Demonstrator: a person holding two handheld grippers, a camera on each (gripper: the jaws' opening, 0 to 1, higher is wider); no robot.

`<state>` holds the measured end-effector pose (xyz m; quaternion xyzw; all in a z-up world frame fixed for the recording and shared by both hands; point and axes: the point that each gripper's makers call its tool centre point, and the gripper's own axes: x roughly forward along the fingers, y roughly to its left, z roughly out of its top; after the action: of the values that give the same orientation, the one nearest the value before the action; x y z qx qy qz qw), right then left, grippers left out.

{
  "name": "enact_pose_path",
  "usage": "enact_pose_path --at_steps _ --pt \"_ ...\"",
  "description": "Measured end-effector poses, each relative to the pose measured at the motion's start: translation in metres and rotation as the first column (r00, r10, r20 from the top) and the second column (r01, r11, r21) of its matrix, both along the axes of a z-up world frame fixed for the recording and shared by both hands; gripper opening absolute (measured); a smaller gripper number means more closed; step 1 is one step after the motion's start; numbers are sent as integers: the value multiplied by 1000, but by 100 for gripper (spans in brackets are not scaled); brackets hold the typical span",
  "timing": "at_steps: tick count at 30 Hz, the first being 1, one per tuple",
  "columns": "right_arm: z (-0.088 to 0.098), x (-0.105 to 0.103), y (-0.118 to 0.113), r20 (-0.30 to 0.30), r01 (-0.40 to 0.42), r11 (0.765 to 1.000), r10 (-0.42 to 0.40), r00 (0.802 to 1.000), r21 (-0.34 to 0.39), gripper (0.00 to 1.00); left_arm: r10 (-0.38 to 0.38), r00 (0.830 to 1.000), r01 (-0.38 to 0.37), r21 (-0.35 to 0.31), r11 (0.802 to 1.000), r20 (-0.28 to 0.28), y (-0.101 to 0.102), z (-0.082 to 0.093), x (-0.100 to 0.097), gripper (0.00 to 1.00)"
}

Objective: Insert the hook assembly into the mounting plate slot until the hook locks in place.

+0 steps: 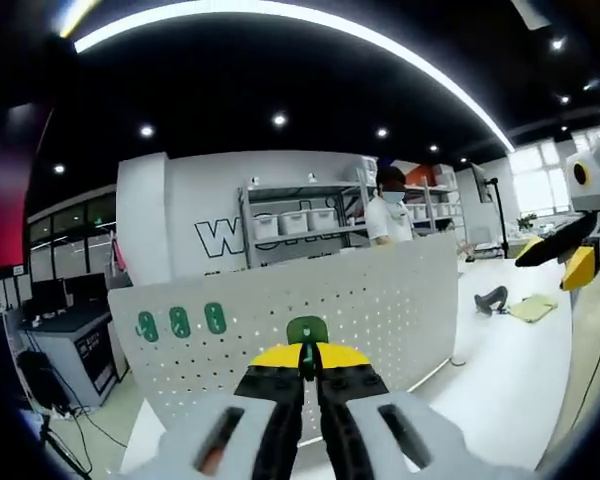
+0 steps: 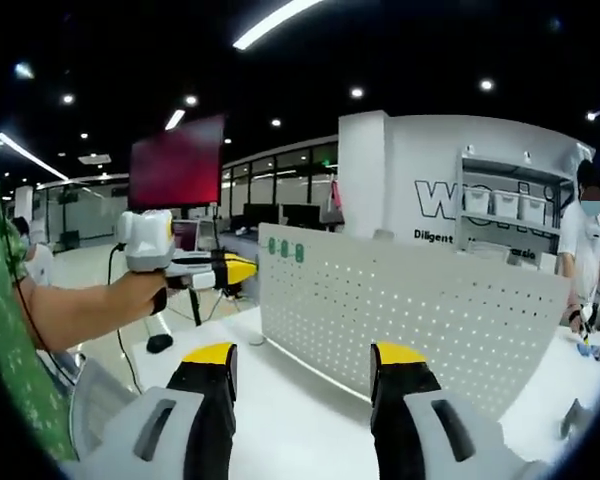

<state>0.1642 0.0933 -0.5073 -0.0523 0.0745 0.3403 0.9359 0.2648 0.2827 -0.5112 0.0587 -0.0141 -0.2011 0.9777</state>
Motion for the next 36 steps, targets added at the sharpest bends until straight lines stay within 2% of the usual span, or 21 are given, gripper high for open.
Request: enact_pose_path --at_steps 6,9,15,18,20,30,36 --pt "0 5 -12 -1 28 999 -28 1000 25 55 25 1000 -25 -35 999 4 1 7 16 4" --pt "-10 6 -17 -16 37 999 -36 999 23 55 34 999 -34 -41 999 13 -1 9 27 4" --pt "-21 3 -27 -37 14 1000 -14 999 20 54 63 998 -61 -60 996 26 -3 11 51 4" --pt "-19 3 -30 -53 -15 997 19 998 77 54 79 997 -78 -65 995 21 -3 10 62 4" --pt "-18 3 -32 -58 -44 995 49 997 90 54 91 996 -90 -69 994 19 -1 10 68 4" --pt "-19 12 -49 -42 -63 996 66 997 63 55 146 989 -143 -85 986 19 8 14 100 4" --pt "-21 19 -52 -51 -103 993 106 993 57 56 160 987 -159 -78 984 8 7 7 120 4"
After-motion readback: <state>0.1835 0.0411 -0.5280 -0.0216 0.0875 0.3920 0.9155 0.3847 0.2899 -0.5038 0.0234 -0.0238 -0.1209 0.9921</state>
